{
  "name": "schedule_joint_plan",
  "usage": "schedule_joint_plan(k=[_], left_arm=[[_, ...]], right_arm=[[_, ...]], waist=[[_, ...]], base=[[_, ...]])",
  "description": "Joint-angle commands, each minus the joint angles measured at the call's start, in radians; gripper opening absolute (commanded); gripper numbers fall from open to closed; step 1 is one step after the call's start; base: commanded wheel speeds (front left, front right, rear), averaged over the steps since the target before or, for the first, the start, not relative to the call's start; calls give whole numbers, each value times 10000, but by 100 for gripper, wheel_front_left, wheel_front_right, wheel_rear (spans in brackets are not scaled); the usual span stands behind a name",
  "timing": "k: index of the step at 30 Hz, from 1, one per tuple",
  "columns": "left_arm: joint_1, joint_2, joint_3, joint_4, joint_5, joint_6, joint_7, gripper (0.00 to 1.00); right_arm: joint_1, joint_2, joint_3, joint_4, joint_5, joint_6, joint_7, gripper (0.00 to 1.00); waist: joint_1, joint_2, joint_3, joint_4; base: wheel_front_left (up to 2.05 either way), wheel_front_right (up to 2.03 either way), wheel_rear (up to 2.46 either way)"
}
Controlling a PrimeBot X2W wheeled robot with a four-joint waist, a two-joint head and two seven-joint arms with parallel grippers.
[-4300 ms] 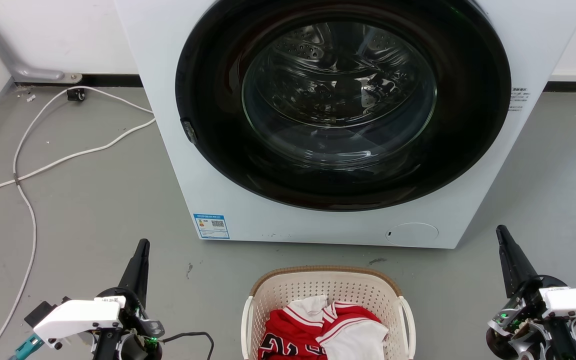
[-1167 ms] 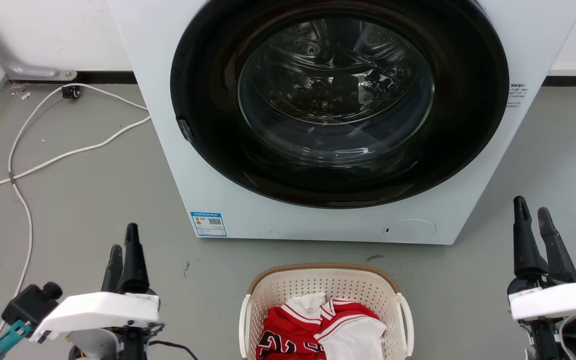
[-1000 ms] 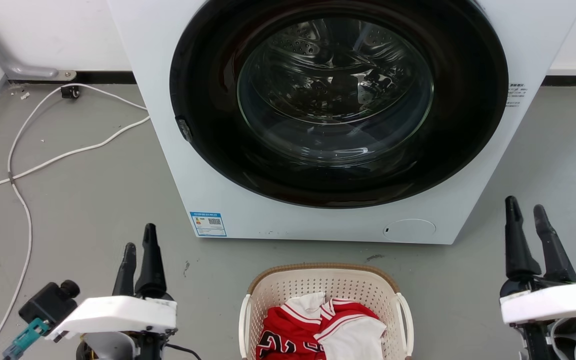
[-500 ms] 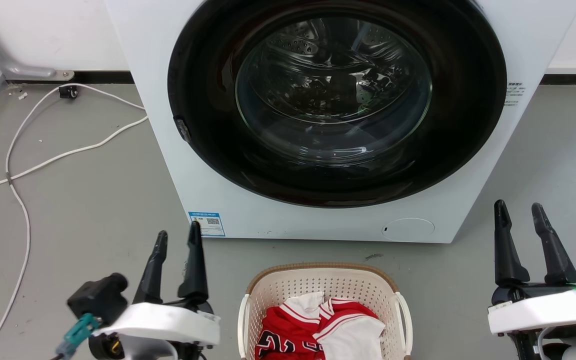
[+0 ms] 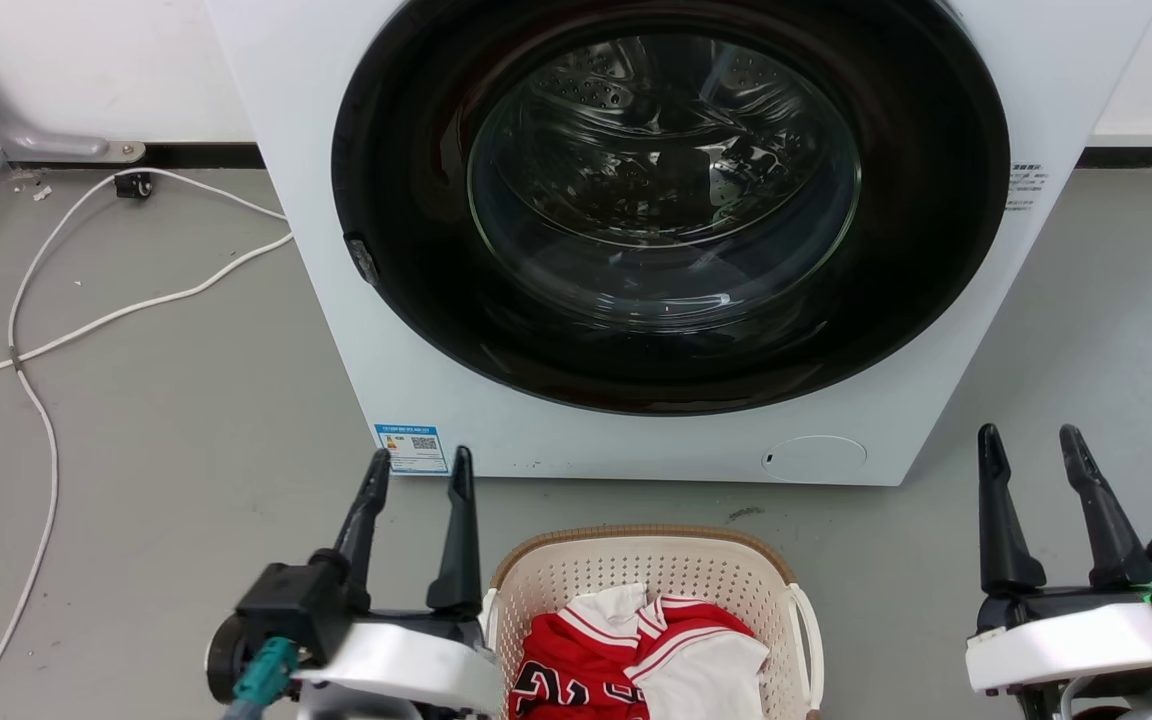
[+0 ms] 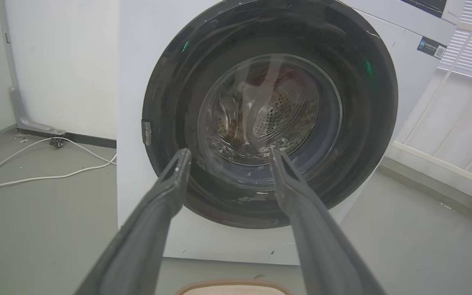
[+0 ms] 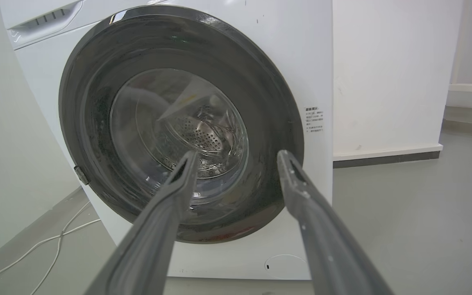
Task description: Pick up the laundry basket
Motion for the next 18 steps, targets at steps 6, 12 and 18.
schedule_joint_plan(k=[6,12,18], left_arm=[[-52,196,-439,174,479,345,-200,100],[21,285,-710,467,919,512,-329,100],[123,265,-879,941,1293,451,-455,100]], right_arm=[[138,-30,-75,292,-647,-3,-205,100],[200,-29,-103,550,-1254,-3,-345,100],[272,-30,-31,685,-1850,-3,-461,100]], waist=[[0,0,-36,45],[0,0,-18,41],[0,0,3,-4]], base=[[0,0,0],[0,0,0],[0,0,0]])
